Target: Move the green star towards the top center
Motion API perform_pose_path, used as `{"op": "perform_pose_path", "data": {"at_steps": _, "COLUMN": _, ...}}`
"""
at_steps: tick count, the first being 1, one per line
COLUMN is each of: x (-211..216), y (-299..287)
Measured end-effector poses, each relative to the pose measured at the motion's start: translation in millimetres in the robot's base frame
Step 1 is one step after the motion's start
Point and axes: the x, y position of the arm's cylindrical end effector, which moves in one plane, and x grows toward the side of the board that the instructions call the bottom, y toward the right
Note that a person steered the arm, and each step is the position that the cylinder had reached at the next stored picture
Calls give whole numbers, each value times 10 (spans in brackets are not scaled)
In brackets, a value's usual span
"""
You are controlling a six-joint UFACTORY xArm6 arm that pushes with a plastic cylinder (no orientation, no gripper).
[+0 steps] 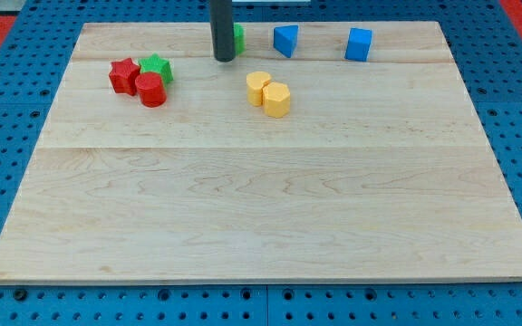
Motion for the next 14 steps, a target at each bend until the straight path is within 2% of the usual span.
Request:
{"op": "perform_pose_path", "data": {"at_steps": 1, "x": 349, "y": -244}}
{"op": "perform_pose_path", "data": {"at_steps": 3, "x": 555, "y": -909}}
{"op": "perform_pose_path", "data": {"at_steps": 7, "x": 166, "y": -1104}}
{"op": "perform_pose_path", "data": {"at_steps": 10, "x": 195, "y": -1687}}
{"op": "perform_pose_path", "data": {"at_steps": 11, "x": 20, "y": -1657}}
{"op": "perform_pose_path", "data": {"at_steps": 14, "x": -286, "y": -926}}
